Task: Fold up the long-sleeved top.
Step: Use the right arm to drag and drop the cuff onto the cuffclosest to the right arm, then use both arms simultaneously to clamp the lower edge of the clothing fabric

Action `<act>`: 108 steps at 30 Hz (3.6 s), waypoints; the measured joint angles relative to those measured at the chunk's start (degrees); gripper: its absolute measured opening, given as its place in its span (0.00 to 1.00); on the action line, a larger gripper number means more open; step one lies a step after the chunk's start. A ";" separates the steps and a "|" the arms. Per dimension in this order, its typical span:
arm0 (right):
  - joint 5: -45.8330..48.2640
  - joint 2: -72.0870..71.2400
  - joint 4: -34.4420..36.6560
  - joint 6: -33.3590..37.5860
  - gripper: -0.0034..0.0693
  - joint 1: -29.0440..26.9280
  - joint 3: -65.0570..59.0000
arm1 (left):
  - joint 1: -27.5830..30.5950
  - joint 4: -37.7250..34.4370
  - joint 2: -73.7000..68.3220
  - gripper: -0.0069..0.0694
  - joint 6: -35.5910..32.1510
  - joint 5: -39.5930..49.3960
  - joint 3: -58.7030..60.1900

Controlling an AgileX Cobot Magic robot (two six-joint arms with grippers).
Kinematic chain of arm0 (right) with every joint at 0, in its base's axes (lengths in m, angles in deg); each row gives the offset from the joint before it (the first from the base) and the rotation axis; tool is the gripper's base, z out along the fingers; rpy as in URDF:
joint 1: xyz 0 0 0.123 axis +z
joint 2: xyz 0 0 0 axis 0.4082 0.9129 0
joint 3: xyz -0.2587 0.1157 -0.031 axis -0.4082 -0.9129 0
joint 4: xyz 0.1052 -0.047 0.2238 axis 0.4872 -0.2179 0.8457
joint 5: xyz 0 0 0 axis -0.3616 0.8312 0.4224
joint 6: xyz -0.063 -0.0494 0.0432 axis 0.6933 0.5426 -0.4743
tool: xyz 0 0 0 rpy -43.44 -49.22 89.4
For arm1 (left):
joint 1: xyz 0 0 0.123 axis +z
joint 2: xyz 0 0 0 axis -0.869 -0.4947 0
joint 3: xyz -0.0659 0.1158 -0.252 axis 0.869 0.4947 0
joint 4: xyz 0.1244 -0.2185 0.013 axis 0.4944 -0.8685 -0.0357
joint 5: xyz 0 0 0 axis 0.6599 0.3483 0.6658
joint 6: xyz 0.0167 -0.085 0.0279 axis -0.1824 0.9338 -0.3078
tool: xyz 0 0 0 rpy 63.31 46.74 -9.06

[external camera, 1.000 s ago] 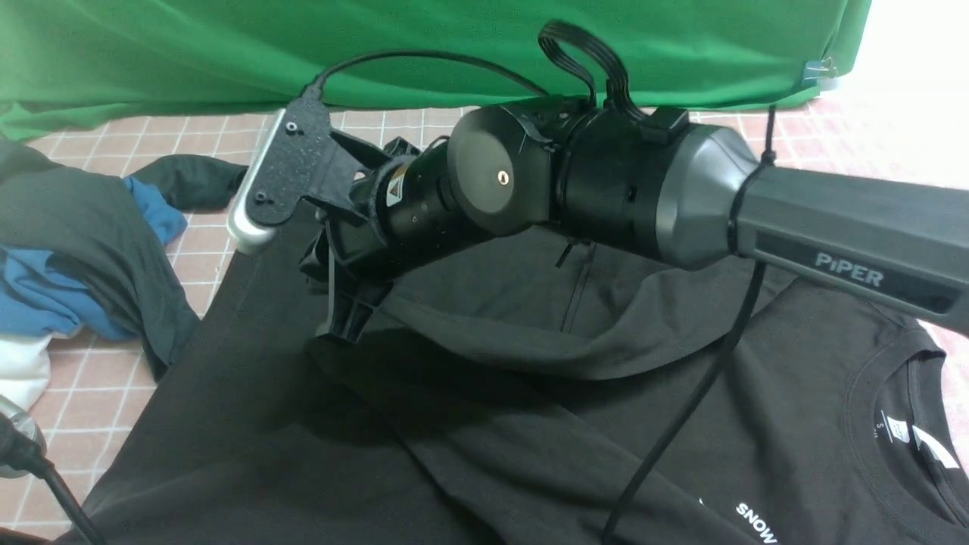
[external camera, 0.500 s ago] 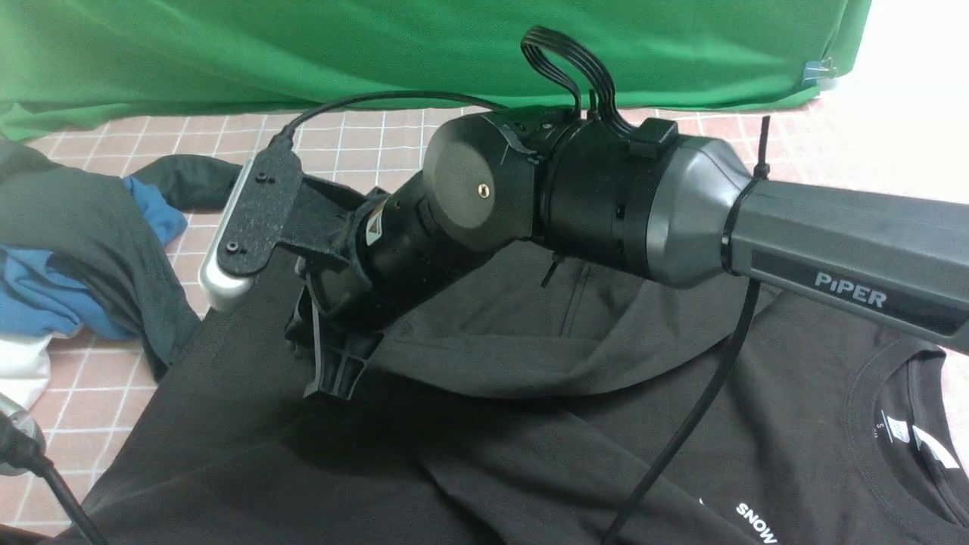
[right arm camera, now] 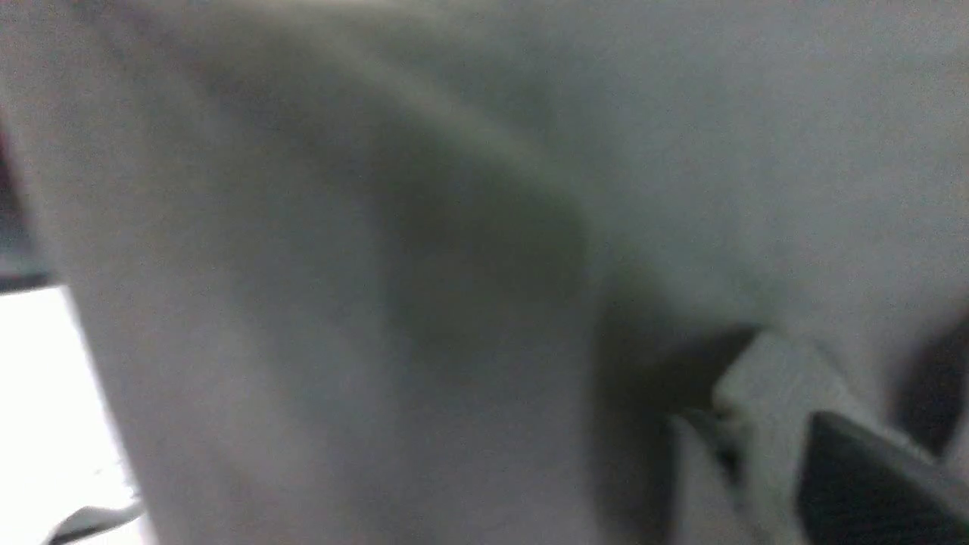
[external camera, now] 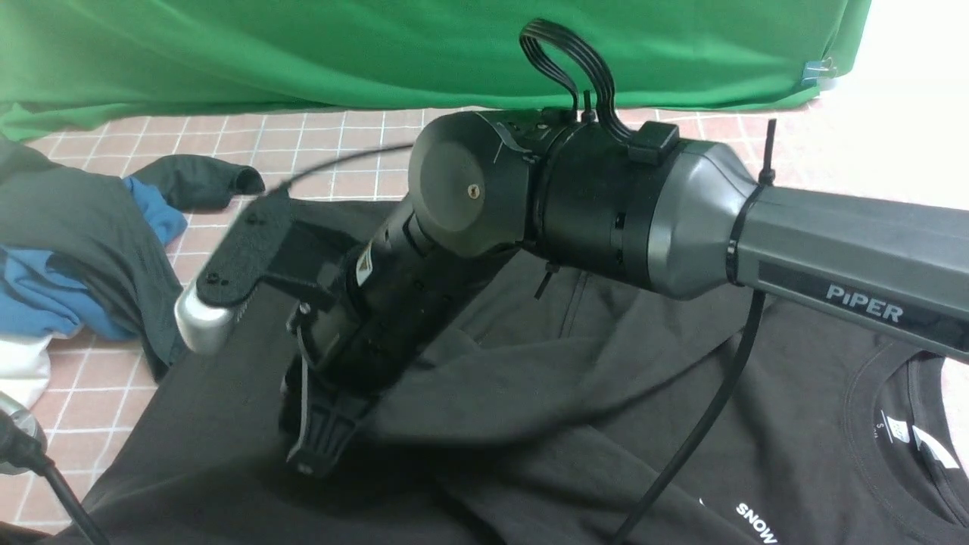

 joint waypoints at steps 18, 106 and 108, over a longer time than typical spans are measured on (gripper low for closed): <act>-3.49 4.29 -7.08 -22.36 0.79 0.74 0.05 | 0.00 0.00 0.00 0.16 0.00 0.95 0.00; -4.02 -13.45 -41.24 -43.39 0.23 -29.43 -13.32 | 0.00 -0.62 0.00 0.16 -0.14 1.02 0.00; -9.89 -11.39 -35.69 -41.07 0.22 -36.83 -14.75 | 0.00 -0.62 0.00 0.16 -0.14 0.92 0.00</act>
